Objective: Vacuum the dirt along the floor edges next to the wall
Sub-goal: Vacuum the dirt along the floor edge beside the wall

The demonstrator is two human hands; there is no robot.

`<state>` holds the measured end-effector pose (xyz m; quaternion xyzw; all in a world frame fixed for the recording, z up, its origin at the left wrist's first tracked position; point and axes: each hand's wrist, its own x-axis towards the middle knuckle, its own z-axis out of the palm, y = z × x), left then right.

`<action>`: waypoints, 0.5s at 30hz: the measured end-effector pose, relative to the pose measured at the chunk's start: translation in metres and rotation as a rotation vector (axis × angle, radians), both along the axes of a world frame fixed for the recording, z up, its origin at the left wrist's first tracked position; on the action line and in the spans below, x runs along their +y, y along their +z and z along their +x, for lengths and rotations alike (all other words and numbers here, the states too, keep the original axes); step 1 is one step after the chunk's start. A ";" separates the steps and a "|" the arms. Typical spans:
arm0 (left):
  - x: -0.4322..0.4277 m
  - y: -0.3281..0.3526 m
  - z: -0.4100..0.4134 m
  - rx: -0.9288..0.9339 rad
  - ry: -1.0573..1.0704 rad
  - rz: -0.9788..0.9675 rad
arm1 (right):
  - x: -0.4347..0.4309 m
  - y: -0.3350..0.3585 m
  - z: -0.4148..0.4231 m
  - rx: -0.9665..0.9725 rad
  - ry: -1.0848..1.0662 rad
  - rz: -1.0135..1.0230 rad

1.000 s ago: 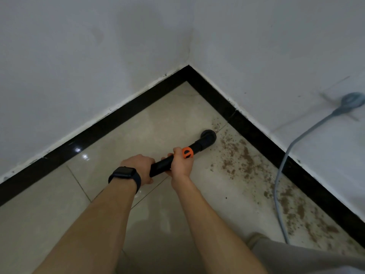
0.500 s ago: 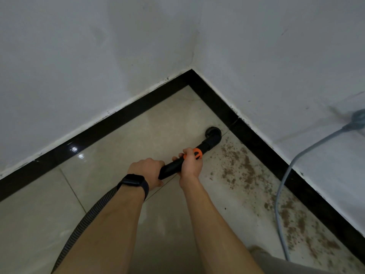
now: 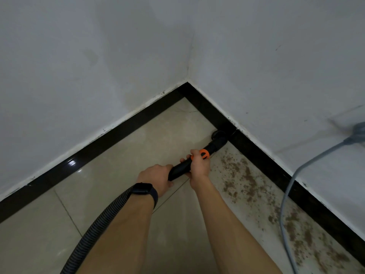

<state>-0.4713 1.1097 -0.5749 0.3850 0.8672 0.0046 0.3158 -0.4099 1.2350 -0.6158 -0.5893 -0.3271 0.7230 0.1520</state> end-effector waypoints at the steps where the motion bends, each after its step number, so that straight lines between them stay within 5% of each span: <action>1: 0.000 0.000 -0.001 -0.003 0.016 0.009 | 0.001 0.001 -0.002 0.004 0.007 -0.002; 15: -0.010 -0.004 -0.018 0.052 0.212 0.104 | 0.008 0.004 -0.044 0.062 0.171 -0.030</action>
